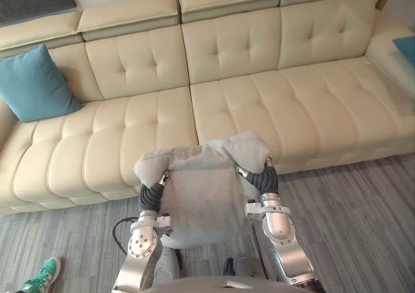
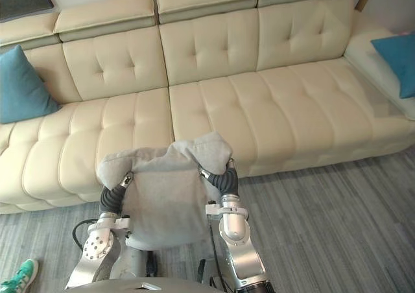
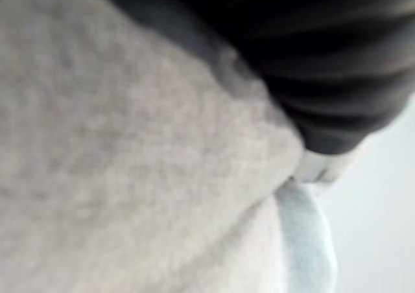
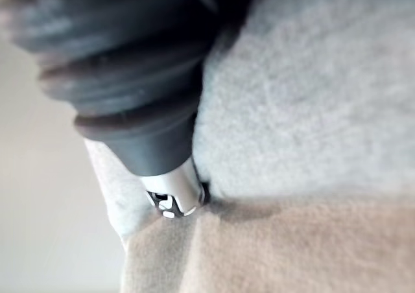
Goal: Pick up cushions and gather them together orderly.
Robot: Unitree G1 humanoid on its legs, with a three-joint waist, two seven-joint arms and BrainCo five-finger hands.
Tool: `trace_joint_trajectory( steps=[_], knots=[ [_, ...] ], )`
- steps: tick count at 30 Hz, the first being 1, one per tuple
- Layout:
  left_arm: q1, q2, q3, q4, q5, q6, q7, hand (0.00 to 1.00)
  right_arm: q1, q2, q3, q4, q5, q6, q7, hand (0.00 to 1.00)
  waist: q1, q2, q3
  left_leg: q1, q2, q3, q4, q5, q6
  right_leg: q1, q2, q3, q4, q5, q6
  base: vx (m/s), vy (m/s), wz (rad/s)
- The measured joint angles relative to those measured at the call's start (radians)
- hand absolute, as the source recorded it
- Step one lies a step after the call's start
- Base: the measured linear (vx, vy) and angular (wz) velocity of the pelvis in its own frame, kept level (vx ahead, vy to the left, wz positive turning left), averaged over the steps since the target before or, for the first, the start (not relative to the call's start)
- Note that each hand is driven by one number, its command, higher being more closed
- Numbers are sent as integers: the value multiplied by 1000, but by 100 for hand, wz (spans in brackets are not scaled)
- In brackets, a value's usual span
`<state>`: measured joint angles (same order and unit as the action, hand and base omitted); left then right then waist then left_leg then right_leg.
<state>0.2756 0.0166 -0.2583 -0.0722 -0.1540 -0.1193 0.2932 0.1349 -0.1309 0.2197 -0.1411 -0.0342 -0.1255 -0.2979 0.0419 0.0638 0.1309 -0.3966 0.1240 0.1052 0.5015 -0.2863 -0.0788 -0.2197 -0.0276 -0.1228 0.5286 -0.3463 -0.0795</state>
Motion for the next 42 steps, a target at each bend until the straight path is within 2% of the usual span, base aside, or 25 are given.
trace_joint_trajectory(
  steps=[2,3,4,6,8,9,10,11,12,13,14,15,16,18,19,20,21,22,23,28,35,37,38,42],
  knots=[
    [0,-9,4,-7,0,0,0,100,-34,-4,0,12,0,0,-9,100,28,14,2,-19,2,-32,-177,112,-50,49,47,31,-95,13,5,189,12,-56],
    [2,-14,13,-22,1,0,0,100,-55,-4,1,15,0,0,-7,100,44,25,-5,-27,18,-51,-210,155,-49,81,81,58,-147,12,11,261,45,-80],
    [4,-17,24,-33,0,-1,0,100,-66,-3,7,15,0,0,-4,100,49,15,-9,-25,18,-56,-207,185,-27,85,85,78,-155,7,19,334,93,-89],
    [6,-15,42,-37,1,-5,-4,100,-70,4,16,17,-1,-1,8,100,55,-37,-56,-37,-14,-35,-185,236,37,45,52,151,-120,-16,53,400,153,-85],
    [14,-12,41,-30,3,-3,-18,100,-70,7,9,59,-3,-10,15,100,28,-86,-72,1,-65,12,-176,256,49,45,-8,181,-67,-44,152,529,170,-47],
    [8,-14,40,-17,4,7,-21,100,-73,7,-1,88,-3,-7,28,100,5,-103,-74,15,-83,37,-152,236,66,8,-38,202,31,-30,222,656,204,-25],
    [0,-8,40,-9,6,23,-24,100,-74,13,-8,123,-3,0,32,100,-4,-102,-70,-7,-72,42,-51,215,89,-23,-41,199,130,39,254,512,160,-29],
    [-7,3,39,-9,11,25,-26,100,-74,24,-12,137,-3,3,33,100,1,-90,-51,-54,-61,58,86,196,97,-36,-23,174,203,109,226,372,226,-42],
    [-1,13,41,-12,13,24,-28,100,-70,34,-9,152,-4,-2,37,100,-5,-95,-34,49,-97,61,-110,197,96,-66,-53,131,388,169,174,182,215,-32],
    [0,25,42,-13,13,23,-26,100,-68,45,-8,162,-6,-5,37,100,-12,-100,-31,94,-106,72,-140,160,113,-81,-75,102,445,143,153,131,193,3],
    [-13,41,52,-6,13,24,-24,100,-68,69,-7,166,-9,0,36,100,-28,-139,-40,123,-135,71,-143,149,126,-122,-113,99,489,92,113,198,44,23],
    [-19,42,59,-5,13,24,-23,100,-72,71,-7,166,-10,0,38,100,-32,-133,-36,141,-136,68,-151,135,125,-156,-112,78,483,58,97,394,-31,28],
    [-28,39,60,-6,21,23,-23,100,-77,68,-10,162,-10,0,41,100,-35,-102,-16,189,-118,51,-178,133,127,-200,-93,41,411,14,86,355,-34,8],
    [-31,36,60,-6,24,20,-23,100,-78,60,-10,157,-9,0,48,100,-40,-68,3,235,-90,33,-197,132,126,-221,-54,37,264,11,87,335,-69,17],
    [-31,37,60,-6,26,17,-23,100,-74,60,-10,156,-9,0,52,100,-41,-66,3,263,-76,26,-201,123,110,-223,-26,66,75,64,89,407,-134,27],
    [-31,37,60,-7,29,17,-23,100,-68,61,-10,151,-9,0,54,100,-42,-71,0,272,-76,17,-195,107,87,-213,-18,88,-21,122,88,423,-181,52],
    [-31,43,58,-11,31,17,-27,100,-46,64,-9,126,-9,0,55,100,-52,-99,-7,280,-96,-8,-167,63,55,-181,-22,145,-190,330,92,218,-111,51],
    [-42,28,59,12,34,15,-35,100,-40,41,-11,112,-9,-3,55,100,-48,-72,4,279,-80,-35,-146,13,33,-179,-6,132,-168,346,101,341,-205,38],
    [-39,-2,52,15,42,19,-44,100,-40,19,-23,106,-8,0,57,100,-36,-52,0,273,-41,-50,-136,-5,29,-163,23,126,-183,345,97,237,-160,7],
    [-34,-36,37,-4,53,18,-63,100,46,13,-47,-46,-1,-1,56,100,-30,-52,-5,315,-28,-37,-209,28,37,-92,33,88,-220,331,99,133,-85,22],
    [-7,-33,40,-49,61,18,-66,100,105,25,-40,-90,-1,-3,69,100,11,-44,-33,312,-58,-102,-252,59,43,-20,3,44,-334,363,108,-11,48,34],
    [5,-33,40,-64,61,18,-66,100,112,38,-38,-90,-1,-2,71,100,21,-45,-54,317,-80,-139,-301,101,46,-13,-17,23,-345,363,108,-7,-1,86],
    [5,-31,36,-68,64,18,-63,100,104,40,-39,-89,-1,-2,69,100,30,-43,-79,343,-91,-205,-358,143,43,43,-33,-41,-386,366,110,-31,-19,110],
    [-15,-26,24,-68,78,17,-40,100,76,39,-44,-86,-3,-2,65,100,40,-45,-97,327,-96,-246,-388,175,40,47,-38,-75,-406,361,112,-57,-29,49]
  ],
)
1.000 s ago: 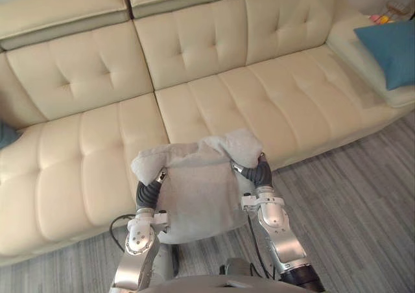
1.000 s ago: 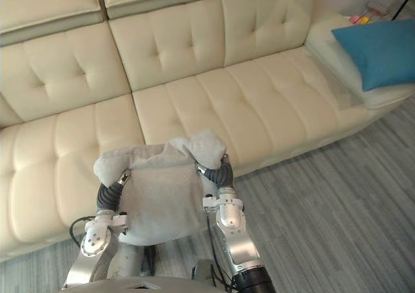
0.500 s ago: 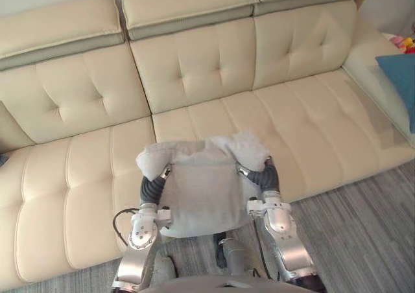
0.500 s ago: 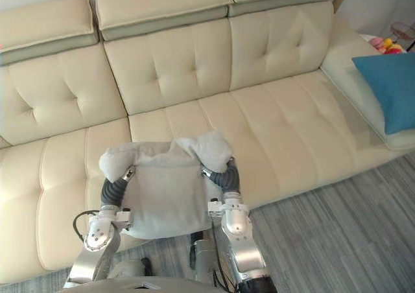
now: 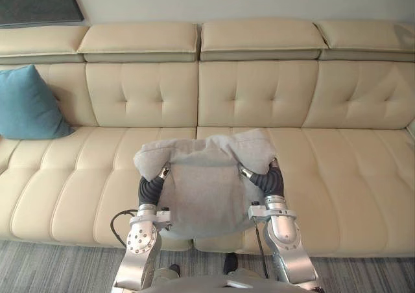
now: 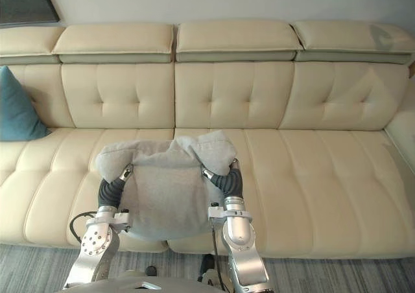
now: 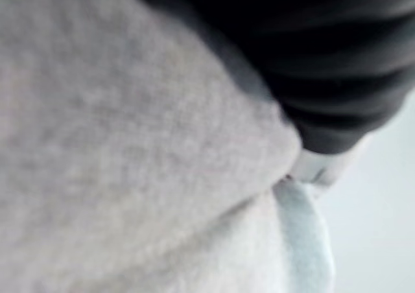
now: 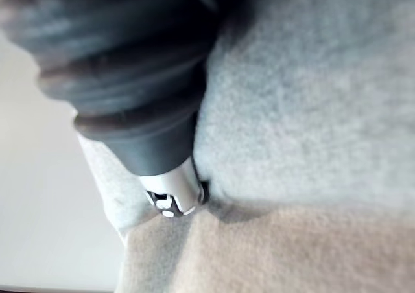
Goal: Pick up cushions and gather them together orderly.
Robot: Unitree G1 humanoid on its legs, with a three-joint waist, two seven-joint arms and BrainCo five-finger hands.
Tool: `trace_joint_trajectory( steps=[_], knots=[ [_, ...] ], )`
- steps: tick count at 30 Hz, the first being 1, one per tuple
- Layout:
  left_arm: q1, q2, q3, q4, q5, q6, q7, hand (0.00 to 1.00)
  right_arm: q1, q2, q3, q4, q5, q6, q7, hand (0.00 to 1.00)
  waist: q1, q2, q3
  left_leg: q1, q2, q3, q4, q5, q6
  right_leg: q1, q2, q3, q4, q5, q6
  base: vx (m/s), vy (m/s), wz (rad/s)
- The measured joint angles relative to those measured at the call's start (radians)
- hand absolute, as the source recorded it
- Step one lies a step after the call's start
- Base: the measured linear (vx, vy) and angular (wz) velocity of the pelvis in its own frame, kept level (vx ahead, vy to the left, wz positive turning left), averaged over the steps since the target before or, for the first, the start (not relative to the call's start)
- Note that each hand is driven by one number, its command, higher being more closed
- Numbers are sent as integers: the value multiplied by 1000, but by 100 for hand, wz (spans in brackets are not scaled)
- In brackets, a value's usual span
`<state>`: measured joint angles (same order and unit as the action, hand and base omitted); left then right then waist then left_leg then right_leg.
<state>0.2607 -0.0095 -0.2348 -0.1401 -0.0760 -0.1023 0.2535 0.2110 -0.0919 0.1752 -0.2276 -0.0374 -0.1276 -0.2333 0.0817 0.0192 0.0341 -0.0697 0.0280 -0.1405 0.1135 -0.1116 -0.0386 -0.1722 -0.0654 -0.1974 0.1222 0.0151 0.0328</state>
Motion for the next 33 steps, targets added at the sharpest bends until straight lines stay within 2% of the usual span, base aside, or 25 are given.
trace_joint_trajectory(
  steps=[1,3,4,6,12,14,20,22,24,25,33],
  knots=[
    [-19,7,-7,3,0,0,4,100,-13,-2,-6,1,0,2,-6,100,-2,-1,0,-7,0,-4,-6,0,8,0,-3,-9,-3,-3,-1,-57,16,54],
    [-132,32,-25,35,3,0,29,100,-82,-7,-34,2,0,4,-45,100,-39,-1,0,-57,29,67,1,13,29,-8,-32,-78,-4,8,-10,-82,38,94],
    [-200,33,-29,62,4,0,49,100,-128,-12,-39,9,0,4,-71,100,-42,-1,1,-75,42,104,4,35,12,-26,-37,-94,16,5,-5,-94,8,61],
    [-312,49,-28,100,4,0,95,100,-228,-13,-43,17,0,5,-109,100,-29,-3,2,-107,36,114,5,63,-24,-74,-46,-86,51,2,-4,-110,0,10],
    [-627,94,-10,180,21,0,200,100,-533,12,-83,128,0,5,-227,100,-19,-13,15,-193,22,155,30,79,-24,-191,-88,-62,137,-4,-5,-81,40,-2],
    [-789,120,-2,247,21,0,224,100,-668,12,-125,170,0,5,-262,100,-21,-12,56,-237,32,199,58,72,-27,-233,-102,-64,165,-5,-5,-89,44,14],
    [-1106,146,18,406,20,-4,247,100,-950,12,-238,248,-1,8,-361,100,-23,-6,117,-345,20,225,76,119,-26,-359,-127,-64,211,-1,-6,-42,12,11],
    [-1257,177,23,470,19,-7,251,100,-1081,16,-282,261,-1,16,-412,100,-23,2,166,-394,18,239,61,146,-26,-421,-130,-53,211,15,-9,0,0,0],
    [-1322,198,39,475,20,-7,258,100,-1146,36,-298,261,-8,16,-435,100,-21,3,178,-443,19,254,51,160,-28,-482,-127,-36,208,31,-13,-15,-32,-14],
    [-1372,202,51,489,20,-7,261,100,-1188,46,-309,264,-8,20,-455,100,-20,12,220,-453,20,258,55,160,-28,-492,-126,-32,208,37,-15,-1,-25,-13],
    [-1505,166,128,556,10,-6,253,100,-1324,48,-328,283,-9,47,-501,100,-27,22,286,-631,42,283,132,148,-30,-643,-113,-9,210,54,-20,1,-2,-4]
  ],
)
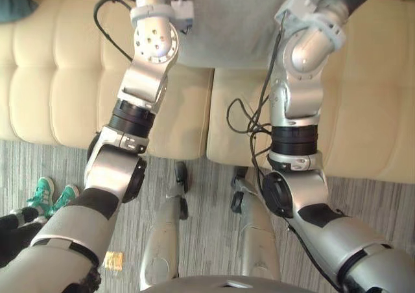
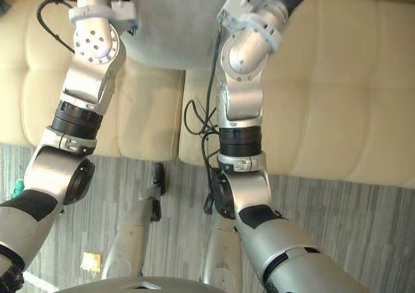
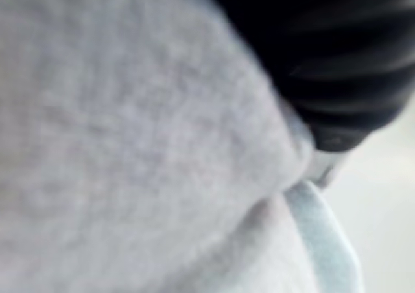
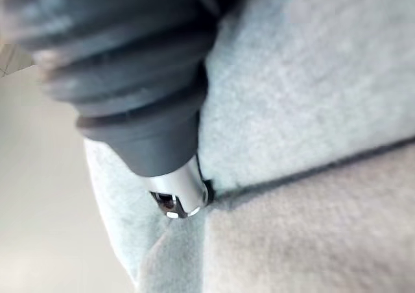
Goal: Pick up cushions and gather them together orderly.
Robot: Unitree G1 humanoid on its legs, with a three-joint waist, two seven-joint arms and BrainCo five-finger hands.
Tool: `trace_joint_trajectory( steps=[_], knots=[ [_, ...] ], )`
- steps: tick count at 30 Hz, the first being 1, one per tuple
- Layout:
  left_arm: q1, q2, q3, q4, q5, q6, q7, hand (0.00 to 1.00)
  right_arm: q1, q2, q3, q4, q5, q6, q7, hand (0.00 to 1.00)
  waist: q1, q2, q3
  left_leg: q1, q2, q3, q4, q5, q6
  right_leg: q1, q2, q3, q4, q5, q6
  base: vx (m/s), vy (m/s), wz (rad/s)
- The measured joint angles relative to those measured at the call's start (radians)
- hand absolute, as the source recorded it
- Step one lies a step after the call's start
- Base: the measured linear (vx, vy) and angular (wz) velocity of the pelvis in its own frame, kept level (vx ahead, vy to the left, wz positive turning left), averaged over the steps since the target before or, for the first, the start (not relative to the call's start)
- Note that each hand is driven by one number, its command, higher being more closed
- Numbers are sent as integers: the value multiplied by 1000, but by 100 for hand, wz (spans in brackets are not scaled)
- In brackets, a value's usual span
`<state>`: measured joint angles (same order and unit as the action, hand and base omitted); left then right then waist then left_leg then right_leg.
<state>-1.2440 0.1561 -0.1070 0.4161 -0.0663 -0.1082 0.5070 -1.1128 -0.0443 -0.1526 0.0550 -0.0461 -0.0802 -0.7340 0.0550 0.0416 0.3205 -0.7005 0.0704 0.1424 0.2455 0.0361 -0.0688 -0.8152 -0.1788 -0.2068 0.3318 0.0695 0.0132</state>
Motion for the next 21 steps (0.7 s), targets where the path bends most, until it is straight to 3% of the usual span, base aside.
trace_joint_trajectory(
  steps=[1,2,4,11,18,21],
  knots=[
    [0,-5,6,0,0,0,0,100,-1,0,0,0,0,1,0,0,2,0,0,-15,6,2,10,-8,2,-10,4,1,0,1,-1,27,3,-4],
    [0,-15,28,0,0,0,-6,0,-9,1,-1,0,-1,6,0,0,2,1,5,-46,13,4,35,-17,0,-31,10,5,1,3,-3,26,7,-5],
    [-2,-25,64,0,-11,0,-9,0,-43,9,-17,1,-2,27,0,0,2,2,45,-59,18,16,57,-23,0,-36,12,10,1,5,-3,32,12,-6],
    [8,-79,187,37,-32,7,-2,0,-53,42,-61,2,1,44,-9,0,-3,3,69,-117,24,24,88,-32,7,-81,18,32,3,10,-3,32,13,0],
    [83,3,238,-2,-40,12,4,0,0,25,-65,2,12,40,6,0,-6,3,69,-101,44,38,84,-35,3,-78,47,80,0,12,0,27,-14,-9],
    [121,83,265,-23,-60,13,2,0,38,-56,-64,2,42,40,39,0,-7,2,70,-89,56,48,83,-35,3,-73,60,88,0,15,-1,21,-44,-13]
  ],
)
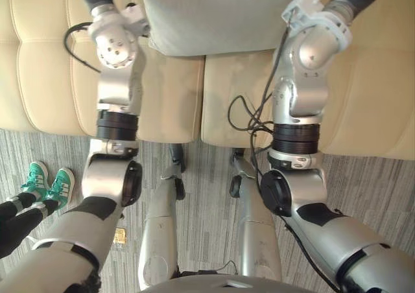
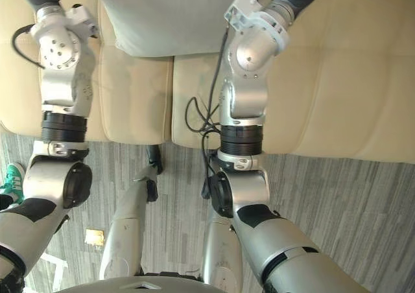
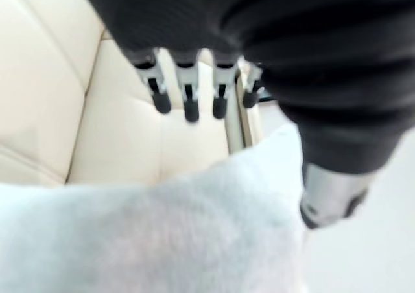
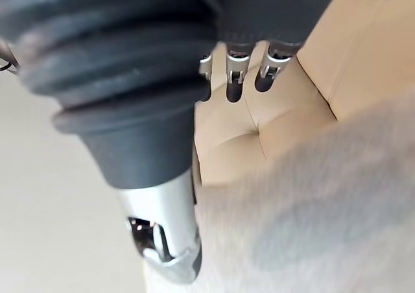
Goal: Pick up cushions and gather them together orderly.
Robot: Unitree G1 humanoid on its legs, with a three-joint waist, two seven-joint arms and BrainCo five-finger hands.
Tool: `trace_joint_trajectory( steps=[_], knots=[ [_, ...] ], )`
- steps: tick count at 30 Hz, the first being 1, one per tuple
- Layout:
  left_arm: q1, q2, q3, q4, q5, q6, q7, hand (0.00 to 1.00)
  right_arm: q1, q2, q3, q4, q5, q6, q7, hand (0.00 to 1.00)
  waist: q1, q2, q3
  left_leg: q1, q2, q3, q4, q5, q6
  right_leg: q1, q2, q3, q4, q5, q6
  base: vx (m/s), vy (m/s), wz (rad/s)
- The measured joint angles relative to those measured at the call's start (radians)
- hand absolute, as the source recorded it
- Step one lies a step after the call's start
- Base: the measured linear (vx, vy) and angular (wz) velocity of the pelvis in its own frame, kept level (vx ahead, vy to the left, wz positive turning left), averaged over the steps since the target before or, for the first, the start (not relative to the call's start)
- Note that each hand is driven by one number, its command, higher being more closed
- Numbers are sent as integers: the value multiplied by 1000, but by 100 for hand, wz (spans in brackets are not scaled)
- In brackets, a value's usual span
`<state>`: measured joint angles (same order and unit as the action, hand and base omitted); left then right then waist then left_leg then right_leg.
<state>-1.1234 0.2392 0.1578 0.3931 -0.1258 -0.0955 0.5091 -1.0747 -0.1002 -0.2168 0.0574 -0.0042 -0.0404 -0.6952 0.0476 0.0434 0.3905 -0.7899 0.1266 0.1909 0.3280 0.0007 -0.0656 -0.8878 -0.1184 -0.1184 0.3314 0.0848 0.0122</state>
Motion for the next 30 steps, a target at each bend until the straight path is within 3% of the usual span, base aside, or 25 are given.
trace_joint_trajectory(
  steps=[8,11,15,18,22,25,28,30],
  knots=[
    [73,250,94,31,-160,-19,-114,0,28,-298,25,100,178,-13,144,0,-9,-1,0,71,26,16,-21,-1,-4,73,32,3,-46,20,-7,23,-43,-9],
    [181,264,144,19,-203,-32,-135,0,100,-367,40,100,196,-21,175,0,-11,-1,0,110,30,21,-27,-1,-4,110,36,3,-50,20,-6,41,-28,-6],
    [502,231,198,-125,-215,-56,-146,0,376,-404,24,-41,194,-30,209,0,-15,-2,-1,198,30,26,-38,-22,-9,194,39,6,-52,-5,0,76,-26,-2],
    [716,123,221,-168,-208,-77,-155,0,605,-352,5,-90,153,-54,242,0,-15,-7,-4,260,23,28,-53,-29,-7,246,36,7,-42,-27,5,49,-18,4],
    [986,-95,208,-153,-192,-76,-211,0,876,-165,10,-84,116,-61,319,0,-14,-28,-31,356,19,36,-83,-36,-11,323,37,11,-42,-51,8,56,-18,-4],
    [1126,-188,184,-46,-184,-63,-255,0,1043,-61,10,-65,83,-62,358,0,-10,-42,-80,432,24,59,-87,-56,-13,384,44,26,-45,-62,9,70,-5,-22],
    [1216,-245,155,85,-173,-43,-295,0,1167,2,10,41,74,-65,386,0,-13,-46,-158,501,30,81,-83,-90,-5,452,55,36,-67,-71,17,66,5,-26],
    [1239,-264,151,148,-164,-33,-313,0,1215,25,10,98,74,-63,394,0,-13,-48,-176,543,32,88,-83,-106,-7,492,58,48,-77,-75,20,47,48,-22]
  ],
)
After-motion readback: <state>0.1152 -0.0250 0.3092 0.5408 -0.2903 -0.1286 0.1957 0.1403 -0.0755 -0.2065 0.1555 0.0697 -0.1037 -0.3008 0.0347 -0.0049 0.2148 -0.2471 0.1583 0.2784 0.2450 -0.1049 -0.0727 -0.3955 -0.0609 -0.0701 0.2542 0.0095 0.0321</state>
